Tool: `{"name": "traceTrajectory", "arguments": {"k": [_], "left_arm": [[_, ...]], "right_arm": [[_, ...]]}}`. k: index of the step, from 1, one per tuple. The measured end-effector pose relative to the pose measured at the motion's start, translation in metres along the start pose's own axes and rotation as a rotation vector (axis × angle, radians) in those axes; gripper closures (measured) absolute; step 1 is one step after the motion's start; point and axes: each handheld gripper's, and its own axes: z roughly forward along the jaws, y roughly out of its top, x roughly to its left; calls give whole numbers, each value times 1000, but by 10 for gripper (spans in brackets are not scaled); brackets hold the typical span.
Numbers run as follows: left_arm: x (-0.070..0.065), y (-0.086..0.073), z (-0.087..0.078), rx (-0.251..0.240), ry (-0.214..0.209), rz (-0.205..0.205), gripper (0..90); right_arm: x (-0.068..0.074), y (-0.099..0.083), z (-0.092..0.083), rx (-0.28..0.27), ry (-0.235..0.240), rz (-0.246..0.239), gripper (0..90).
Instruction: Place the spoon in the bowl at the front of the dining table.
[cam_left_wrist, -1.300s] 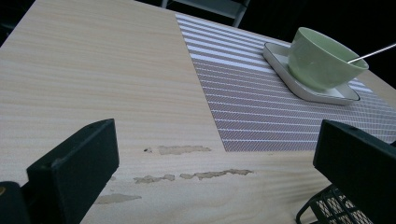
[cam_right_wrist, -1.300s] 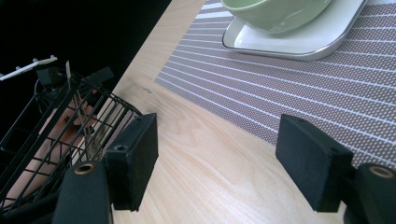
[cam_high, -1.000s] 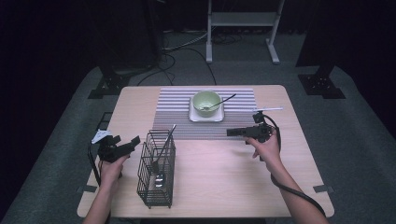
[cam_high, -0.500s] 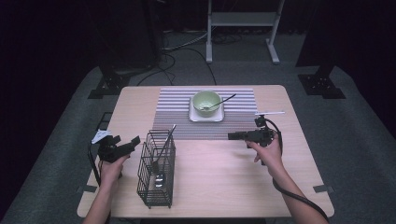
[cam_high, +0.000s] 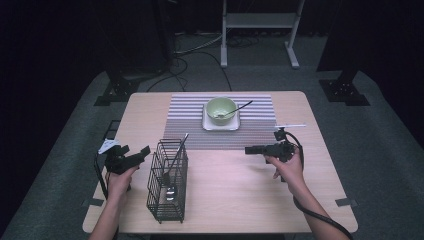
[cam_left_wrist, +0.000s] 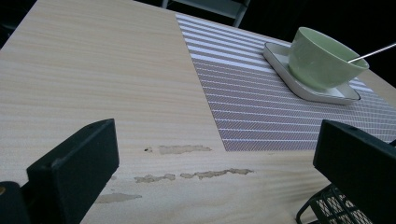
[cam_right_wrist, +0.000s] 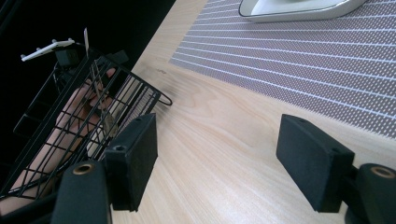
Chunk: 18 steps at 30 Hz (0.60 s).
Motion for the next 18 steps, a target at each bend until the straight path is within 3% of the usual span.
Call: {"name": "traceTrajectory", "arguments": {"k": [18], "left_arm": [[-1, 0, 0, 1, -1, 0, 0]], "right_arm": [[3, -16, -4, 0, 20, -2, 282]]}}
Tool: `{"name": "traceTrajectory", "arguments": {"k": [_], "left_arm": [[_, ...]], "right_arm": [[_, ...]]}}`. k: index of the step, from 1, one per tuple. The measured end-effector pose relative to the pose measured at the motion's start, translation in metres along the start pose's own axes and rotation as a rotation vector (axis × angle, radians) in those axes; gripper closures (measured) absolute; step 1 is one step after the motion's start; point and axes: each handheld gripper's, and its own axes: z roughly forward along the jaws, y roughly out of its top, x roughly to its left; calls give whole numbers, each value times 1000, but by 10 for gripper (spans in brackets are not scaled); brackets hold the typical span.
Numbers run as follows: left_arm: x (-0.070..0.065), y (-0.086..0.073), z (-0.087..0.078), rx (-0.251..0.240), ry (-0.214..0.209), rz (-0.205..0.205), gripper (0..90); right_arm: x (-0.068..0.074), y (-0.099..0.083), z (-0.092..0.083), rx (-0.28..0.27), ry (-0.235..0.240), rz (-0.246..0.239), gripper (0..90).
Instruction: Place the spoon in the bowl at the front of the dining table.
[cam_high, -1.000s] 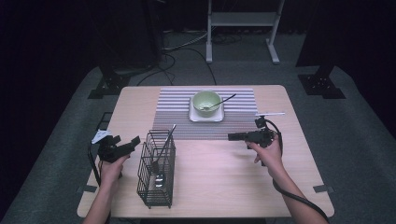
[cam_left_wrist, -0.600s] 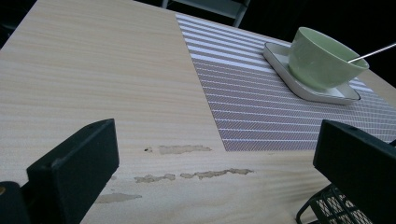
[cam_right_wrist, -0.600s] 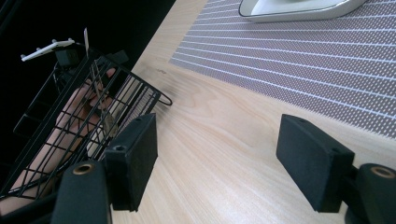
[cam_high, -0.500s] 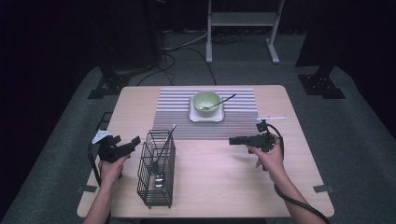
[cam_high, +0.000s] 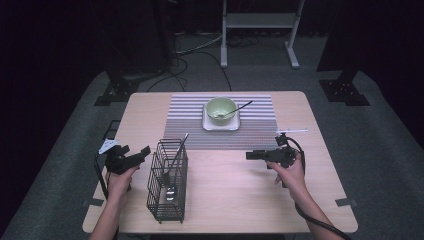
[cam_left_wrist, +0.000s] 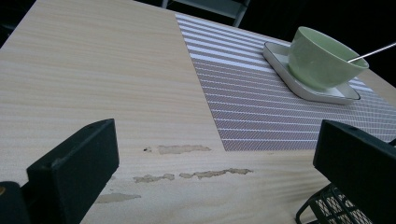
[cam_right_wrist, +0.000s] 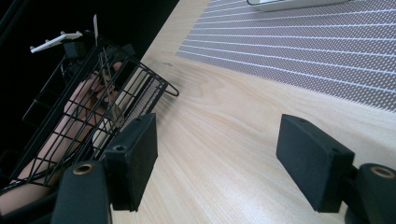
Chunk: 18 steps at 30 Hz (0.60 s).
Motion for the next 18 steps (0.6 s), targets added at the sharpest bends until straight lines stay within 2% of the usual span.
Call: {"name": "traceTrajectory", "arguments": {"k": [18], "left_arm": [[0, 0, 0, 1, 0, 3, 0]], "right_arm": [[11, -18, -3, -12, 35, -38, 282]]}}
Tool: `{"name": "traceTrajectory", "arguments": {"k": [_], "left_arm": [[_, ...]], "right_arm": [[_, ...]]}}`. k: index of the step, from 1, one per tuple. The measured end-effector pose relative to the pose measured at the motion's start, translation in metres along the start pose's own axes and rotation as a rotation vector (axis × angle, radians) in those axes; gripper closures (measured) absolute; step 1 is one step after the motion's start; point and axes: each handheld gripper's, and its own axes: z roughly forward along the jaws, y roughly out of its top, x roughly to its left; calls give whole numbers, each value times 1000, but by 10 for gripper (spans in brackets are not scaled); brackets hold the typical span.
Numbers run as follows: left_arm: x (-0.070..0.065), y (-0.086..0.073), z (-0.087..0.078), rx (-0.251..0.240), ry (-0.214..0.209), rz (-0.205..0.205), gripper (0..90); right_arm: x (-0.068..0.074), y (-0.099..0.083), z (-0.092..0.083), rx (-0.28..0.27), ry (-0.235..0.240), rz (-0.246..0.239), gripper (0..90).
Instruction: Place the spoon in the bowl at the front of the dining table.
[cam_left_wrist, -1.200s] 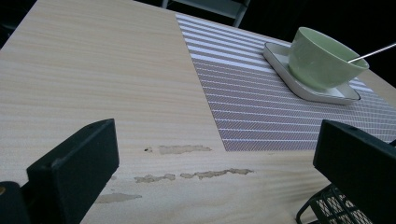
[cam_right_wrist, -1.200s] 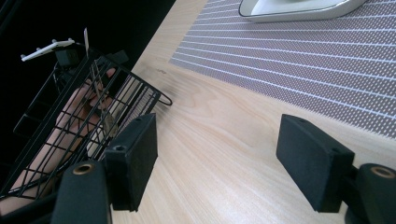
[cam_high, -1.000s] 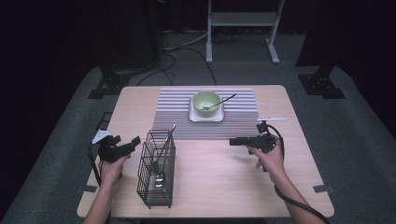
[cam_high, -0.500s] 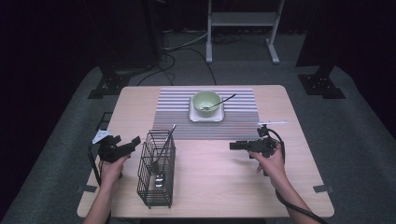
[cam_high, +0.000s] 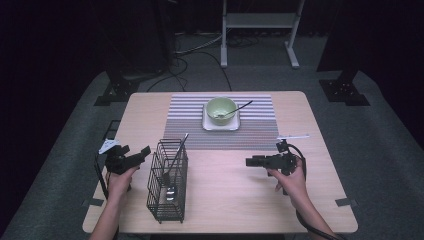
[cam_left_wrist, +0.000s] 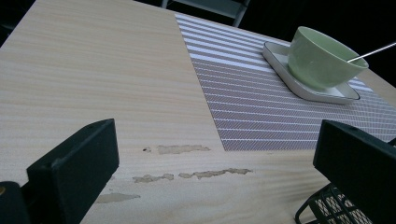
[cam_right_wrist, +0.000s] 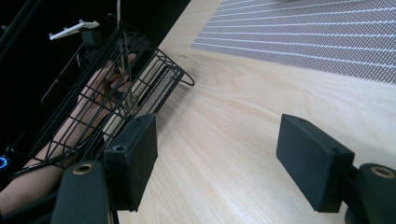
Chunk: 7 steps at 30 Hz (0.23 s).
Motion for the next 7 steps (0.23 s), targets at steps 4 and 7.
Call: {"name": "traceTrajectory", "arguments": {"k": [4, 7], "left_arm": [[0, 1, 0, -3, 0, -3, 0], [0, 1, 2, -2, -1, -4, 0]], "right_arm": [[2, -12, -4, -21, 9, -21, 275], [3, -19, -6, -23, 22, -21, 275]]}}
